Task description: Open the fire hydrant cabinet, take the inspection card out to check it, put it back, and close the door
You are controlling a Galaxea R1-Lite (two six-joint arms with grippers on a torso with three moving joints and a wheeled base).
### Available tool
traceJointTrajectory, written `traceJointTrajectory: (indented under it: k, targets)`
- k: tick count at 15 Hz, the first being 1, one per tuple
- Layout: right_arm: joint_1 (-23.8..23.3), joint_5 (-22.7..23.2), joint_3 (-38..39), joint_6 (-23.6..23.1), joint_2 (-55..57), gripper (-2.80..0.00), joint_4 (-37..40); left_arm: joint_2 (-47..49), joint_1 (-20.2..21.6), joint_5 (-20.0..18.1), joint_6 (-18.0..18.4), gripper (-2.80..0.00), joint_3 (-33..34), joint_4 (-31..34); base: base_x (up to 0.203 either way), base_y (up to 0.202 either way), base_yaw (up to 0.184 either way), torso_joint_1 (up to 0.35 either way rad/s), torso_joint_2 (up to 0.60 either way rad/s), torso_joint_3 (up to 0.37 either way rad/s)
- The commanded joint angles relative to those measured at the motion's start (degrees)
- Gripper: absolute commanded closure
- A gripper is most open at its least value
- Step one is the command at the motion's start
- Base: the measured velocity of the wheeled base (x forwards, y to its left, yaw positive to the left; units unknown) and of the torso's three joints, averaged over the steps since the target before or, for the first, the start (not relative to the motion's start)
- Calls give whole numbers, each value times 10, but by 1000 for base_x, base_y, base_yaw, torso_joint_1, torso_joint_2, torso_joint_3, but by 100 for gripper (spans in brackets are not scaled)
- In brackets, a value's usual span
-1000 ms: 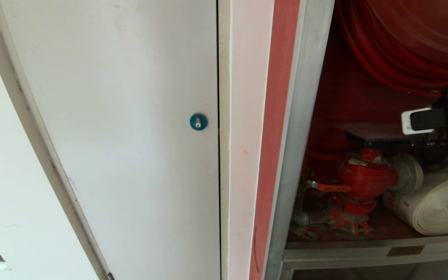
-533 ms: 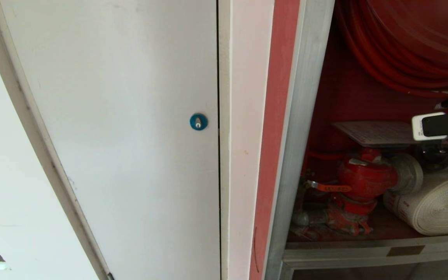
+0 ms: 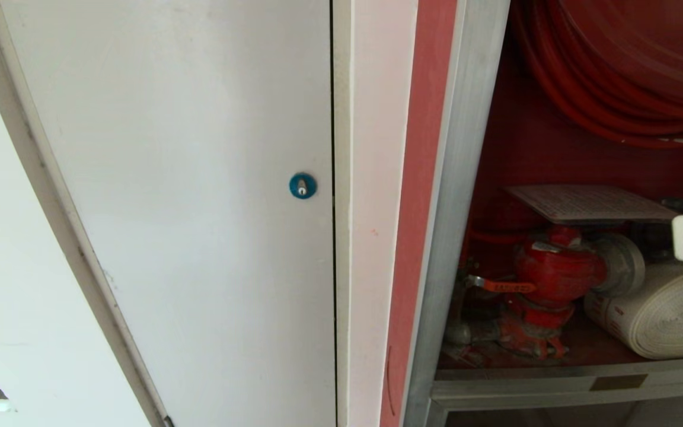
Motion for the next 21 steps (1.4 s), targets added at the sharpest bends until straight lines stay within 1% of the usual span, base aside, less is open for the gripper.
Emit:
traceJointTrajectory:
  k: [1, 4, 5, 6, 7, 8, 10, 11, 13, 14, 15, 18, 21]
  targets:
    - [-1, -1, 27, 2, -74, 0, 8, 1, 0, 0, 0, 0, 0, 0, 0, 0, 0, 0, 0, 0]
    - [-2, -2, 33, 34, -122, 0, 46, 1, 0, 0, 0, 0, 0, 0, 0, 0, 0, 0, 0, 0]
    - [-2, -1, 34, 58, -130, 0, 50, 1, 0, 0, 0, 0, 0, 0, 0, 0, 0, 0, 0, 0]
    - [-2, 2, 35, 95, -132, 0, 51, 1, 0, 0, 0, 0, 0, 0, 0, 0, 0, 0, 0, 0]
    - [-1, 16, 35, 147, -129, 0, 49, 1, 0, 0, 0, 0, 0, 0, 0, 0, 0, 0, 0, 0]
    - [-1, 39, 34, 212, -119, 0, 48, 1, 0, 0, 0, 0, 0, 0, 0, 0, 0, 0, 0, 0]
    - [-2, 84, 33, 356, -105, 0, 48, 1, 0, 0, 0, 0, 0, 0, 0, 0, 0, 0, 0, 0]
    - [-1, 100, 34, 437, -101, 0, 51, 1, 0, 0, 0, 0, 0, 0, 0, 0, 0, 0, 0, 0]
    - [0, 124, 41, 592, -99, 0, 62, 1, 0, 0, 0, 0, 0, 0, 0, 0, 0, 0, 0, 0]
    - [0, 132, 52, 657, -109, 0, 65, 1, 0, 0, 0, 0, 0, 0, 0, 0, 0, 0, 0, 0]
    - [1, 142, 68, 687, -137, 0, 67, 1, 0, 0, 0, 0, 0, 0, 0, 0, 0, 0, 0, 0]
    - [1, 183, 134, 724, -264, 0, 70, 1, 0, 0, 0, 0, 0, 0, 0, 0, 0, 0, 0, 0]
    - [2, 214, 174, 800, -375, 0, 71, 1, 0, 0, 0, 0, 0, 0, 0, 0, 0, 0, 0, 0]
